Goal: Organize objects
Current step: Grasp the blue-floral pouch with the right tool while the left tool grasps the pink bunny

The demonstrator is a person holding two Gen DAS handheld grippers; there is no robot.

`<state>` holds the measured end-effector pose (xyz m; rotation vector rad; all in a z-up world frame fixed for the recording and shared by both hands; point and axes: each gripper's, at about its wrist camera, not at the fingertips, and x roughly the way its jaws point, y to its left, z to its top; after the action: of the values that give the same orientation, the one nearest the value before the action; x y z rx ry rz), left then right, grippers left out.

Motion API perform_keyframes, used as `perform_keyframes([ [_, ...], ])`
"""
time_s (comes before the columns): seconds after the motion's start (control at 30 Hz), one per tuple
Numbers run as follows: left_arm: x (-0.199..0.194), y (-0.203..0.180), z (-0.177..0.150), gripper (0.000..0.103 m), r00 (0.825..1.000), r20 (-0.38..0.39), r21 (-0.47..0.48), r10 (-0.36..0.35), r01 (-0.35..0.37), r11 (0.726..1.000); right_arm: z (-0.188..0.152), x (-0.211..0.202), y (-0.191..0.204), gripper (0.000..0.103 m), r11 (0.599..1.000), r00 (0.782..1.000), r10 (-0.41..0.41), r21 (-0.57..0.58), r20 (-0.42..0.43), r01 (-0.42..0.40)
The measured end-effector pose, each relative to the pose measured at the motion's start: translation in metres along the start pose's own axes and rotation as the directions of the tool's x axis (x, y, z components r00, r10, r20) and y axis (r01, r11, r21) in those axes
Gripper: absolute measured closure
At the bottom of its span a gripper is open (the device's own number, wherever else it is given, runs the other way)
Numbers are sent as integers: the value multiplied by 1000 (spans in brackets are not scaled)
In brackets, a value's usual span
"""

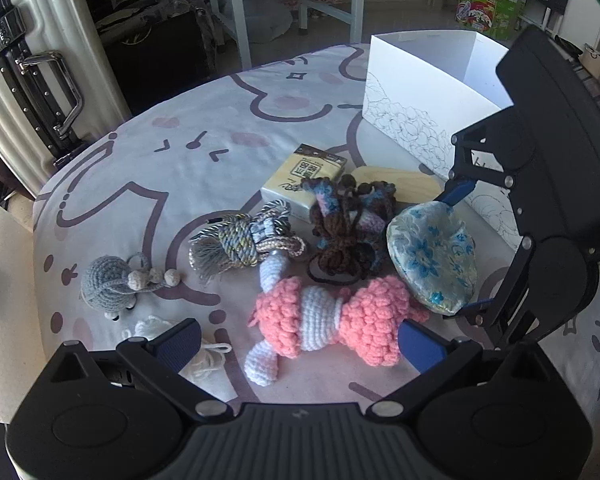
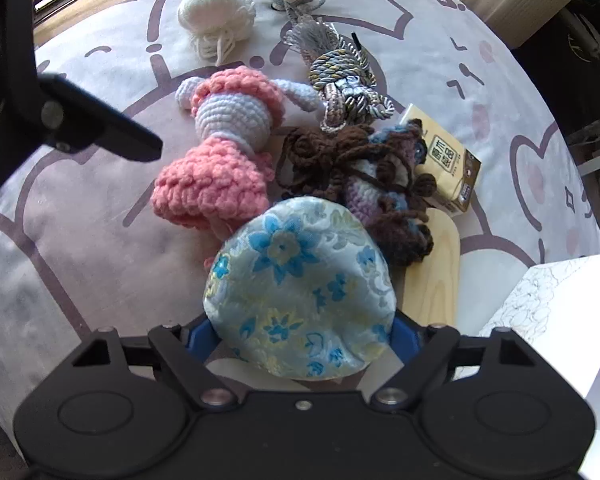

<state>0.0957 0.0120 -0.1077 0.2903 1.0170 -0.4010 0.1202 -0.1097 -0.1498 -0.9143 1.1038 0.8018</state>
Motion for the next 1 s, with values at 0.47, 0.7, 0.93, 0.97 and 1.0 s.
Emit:
perform_keyframes([
  [0.47,38,-11,4,0,998,-51,-59,-42,39,997,-21,-43,-25,18,987,995,41,152,91,-54],
  [0.7,63,-6,4,0,995,-94,-73,-33,26,997,-28,-42,-31,18,983,994,51,173,97,-67],
  [0.93,72,-1,10,5,993,-93,-113,-74,63,992,-29,-42,-37,18,980,993,51,187,105,-71],
  [0.97,73,1,11,6,993,-91,-130,-77,65,989,-29,-41,-37,18,979,993,50,189,104,-69],
  [1.0,73,2,11,6,992,-91,-139,-83,69,988,-30,-41,-38,18,979,994,49,192,103,-68],
])
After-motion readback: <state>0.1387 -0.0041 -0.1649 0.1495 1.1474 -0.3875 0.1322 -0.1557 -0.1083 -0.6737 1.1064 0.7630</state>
